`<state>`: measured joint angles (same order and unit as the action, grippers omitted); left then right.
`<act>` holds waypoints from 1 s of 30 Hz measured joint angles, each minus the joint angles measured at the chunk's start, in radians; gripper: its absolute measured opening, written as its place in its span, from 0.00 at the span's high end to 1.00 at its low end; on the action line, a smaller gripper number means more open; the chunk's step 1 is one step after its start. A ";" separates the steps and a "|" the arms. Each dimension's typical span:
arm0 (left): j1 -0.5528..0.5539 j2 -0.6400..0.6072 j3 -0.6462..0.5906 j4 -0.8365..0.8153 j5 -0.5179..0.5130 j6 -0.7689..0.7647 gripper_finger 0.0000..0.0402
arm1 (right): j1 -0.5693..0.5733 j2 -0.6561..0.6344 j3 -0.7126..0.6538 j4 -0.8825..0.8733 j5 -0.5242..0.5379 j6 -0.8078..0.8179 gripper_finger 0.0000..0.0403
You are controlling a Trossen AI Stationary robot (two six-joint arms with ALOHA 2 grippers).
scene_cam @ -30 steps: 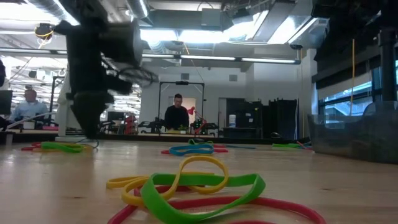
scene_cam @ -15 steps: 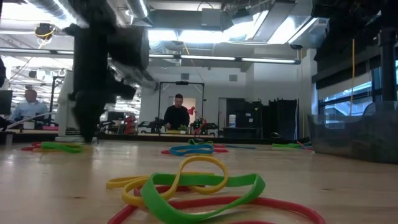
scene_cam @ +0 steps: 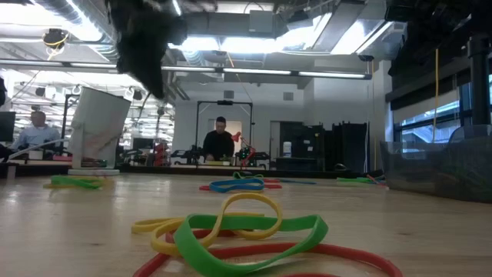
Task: Pick and place rubber bands into bin
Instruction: Put the blue rubber band into the black bin
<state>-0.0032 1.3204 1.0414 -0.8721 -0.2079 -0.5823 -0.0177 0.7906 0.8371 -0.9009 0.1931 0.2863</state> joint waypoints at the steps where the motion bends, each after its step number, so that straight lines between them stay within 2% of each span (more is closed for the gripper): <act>1: -0.004 -0.006 0.021 -0.002 -0.006 0.013 0.99 | 0.000 0.000 0.000 0.000 0.000 0.000 0.98; 11: -0.017 -0.023 0.165 0.001 -0.070 0.111 0.99 | 0.000 0.000 0.000 0.001 0.000 -0.004 0.98; 24: -0.017 -0.023 0.176 0.000 -0.089 0.108 0.99 | 0.000 0.000 0.000 0.002 -0.001 -0.003 0.98; 30: -0.017 -0.023 0.176 0.000 -0.052 0.106 0.99 | 0.000 0.000 0.000 0.002 -0.001 -0.002 0.98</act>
<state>-0.0200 1.2976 1.2179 -0.8722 -0.2597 -0.4759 -0.0177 0.7910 0.8371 -0.8993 0.1925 0.2844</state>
